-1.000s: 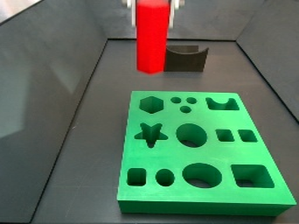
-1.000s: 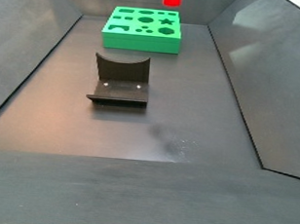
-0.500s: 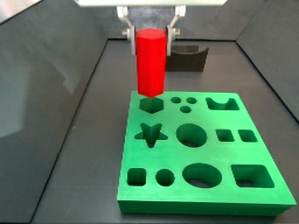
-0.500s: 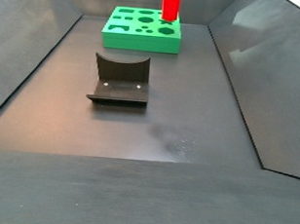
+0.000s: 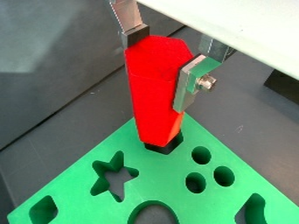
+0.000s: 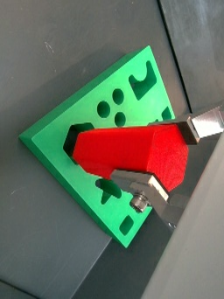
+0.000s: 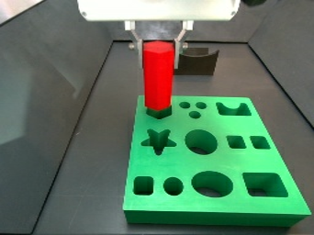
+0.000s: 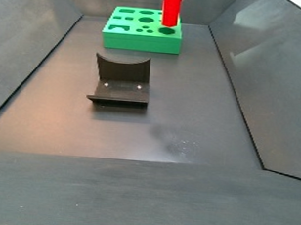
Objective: Pick up the hexagon object. Move up. Move to above the board. Insert the hexagon object.
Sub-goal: Insert the hexagon object.
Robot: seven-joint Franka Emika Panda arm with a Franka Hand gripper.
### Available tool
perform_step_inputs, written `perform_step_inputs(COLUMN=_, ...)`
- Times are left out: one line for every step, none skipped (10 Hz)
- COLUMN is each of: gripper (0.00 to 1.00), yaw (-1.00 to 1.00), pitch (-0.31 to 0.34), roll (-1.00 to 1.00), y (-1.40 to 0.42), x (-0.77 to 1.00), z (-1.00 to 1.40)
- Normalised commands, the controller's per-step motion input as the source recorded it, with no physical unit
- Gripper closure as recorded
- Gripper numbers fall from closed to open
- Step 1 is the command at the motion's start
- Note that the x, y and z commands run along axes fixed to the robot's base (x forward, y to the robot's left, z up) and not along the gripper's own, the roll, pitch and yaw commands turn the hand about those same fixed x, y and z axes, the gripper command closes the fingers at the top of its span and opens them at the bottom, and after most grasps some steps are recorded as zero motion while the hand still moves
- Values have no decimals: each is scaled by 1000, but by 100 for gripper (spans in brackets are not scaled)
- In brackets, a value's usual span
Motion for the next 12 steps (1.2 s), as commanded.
perform_step_inputs(gripper=100, yaw=111, pitch=-43, roll=21, y=0, x=0, z=-211)
perform_step_inputs(gripper=100, yaw=117, pitch=-44, roll=17, y=0, x=0, z=-220)
perform_step_inputs(gripper=100, yaw=114, pitch=-37, roll=14, y=0, x=0, z=-206)
perform_step_inputs(gripper=100, yaw=114, pitch=-27, roll=20, y=0, x=0, z=-169)
perform_step_inputs(gripper=100, yaw=120, pitch=-40, roll=0, y=11, x=46, z=-111)
perform_step_inputs(gripper=100, yaw=146, pitch=-39, roll=0, y=57, x=74, z=-103)
perform_step_inputs(gripper=100, yaw=137, pitch=-43, roll=0, y=40, x=74, z=-89)
perform_step_inputs(gripper=100, yaw=106, pitch=-44, roll=0, y=0, x=71, z=-74)
perform_step_inputs(gripper=100, yaw=103, pitch=-53, roll=0, y=0, x=63, z=-149)
perform_step_inputs(gripper=100, yaw=86, pitch=-37, roll=13, y=0, x=103, z=-189)
perform_step_inputs(gripper=100, yaw=60, pitch=-43, roll=26, y=0, x=71, z=-234)
perform_step_inputs(gripper=100, yaw=54, pitch=-29, roll=40, y=0, x=14, z=-223)
